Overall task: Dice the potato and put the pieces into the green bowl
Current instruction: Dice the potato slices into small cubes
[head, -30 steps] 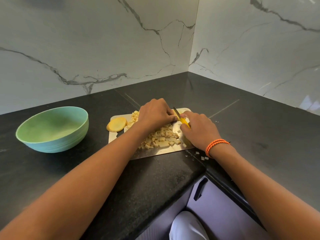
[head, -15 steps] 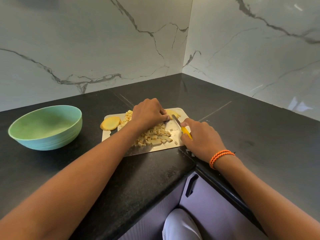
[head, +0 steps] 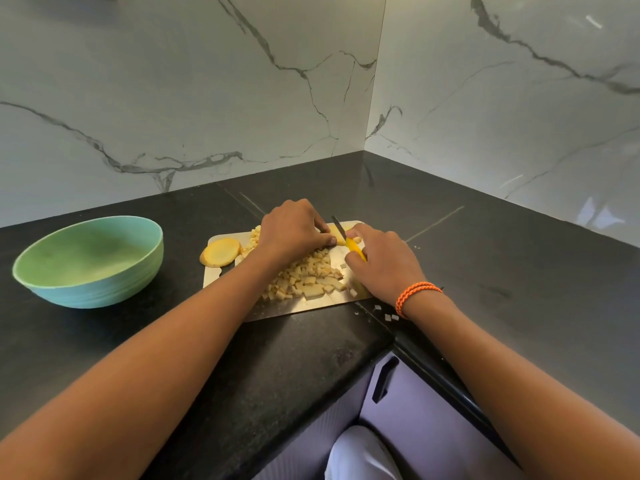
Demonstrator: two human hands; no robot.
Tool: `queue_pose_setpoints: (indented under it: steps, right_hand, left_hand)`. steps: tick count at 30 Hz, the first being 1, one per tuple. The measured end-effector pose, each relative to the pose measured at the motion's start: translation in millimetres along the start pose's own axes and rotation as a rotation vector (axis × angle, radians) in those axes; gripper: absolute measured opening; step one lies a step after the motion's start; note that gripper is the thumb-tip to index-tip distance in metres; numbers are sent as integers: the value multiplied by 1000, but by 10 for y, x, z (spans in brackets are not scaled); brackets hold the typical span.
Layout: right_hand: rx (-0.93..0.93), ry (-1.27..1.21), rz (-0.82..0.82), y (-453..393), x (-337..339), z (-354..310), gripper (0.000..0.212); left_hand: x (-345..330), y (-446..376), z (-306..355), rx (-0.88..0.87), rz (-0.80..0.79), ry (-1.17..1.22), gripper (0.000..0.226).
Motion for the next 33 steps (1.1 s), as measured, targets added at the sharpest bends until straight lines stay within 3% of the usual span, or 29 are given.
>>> queue_pose_setpoints:
  steps: [18, 27, 33]
  right_hand:
    - [-6, 89, 19, -46, -77, -31, 40]
    - [-21, 66, -86, -120, -30, 15, 37]
    - [-23, 59, -99, -3, 15, 6, 36]
  left_hand:
    - [-18, -53, 20, -25, 0, -40, 35]
    - [-33, 40, 63, -138, 70, -89, 24]
    - [-27, 31, 95, -129, 65, -108, 28]
Point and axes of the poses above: each hand's wrist, its own y-axis away from the middle knuckle, its own x-axis out of the back of the hand, z = x × y, the point moved 1 cm from there along -y, towards the middle knuckle, and after that the axes turned 1 degree about x, right-handed, at the moved point
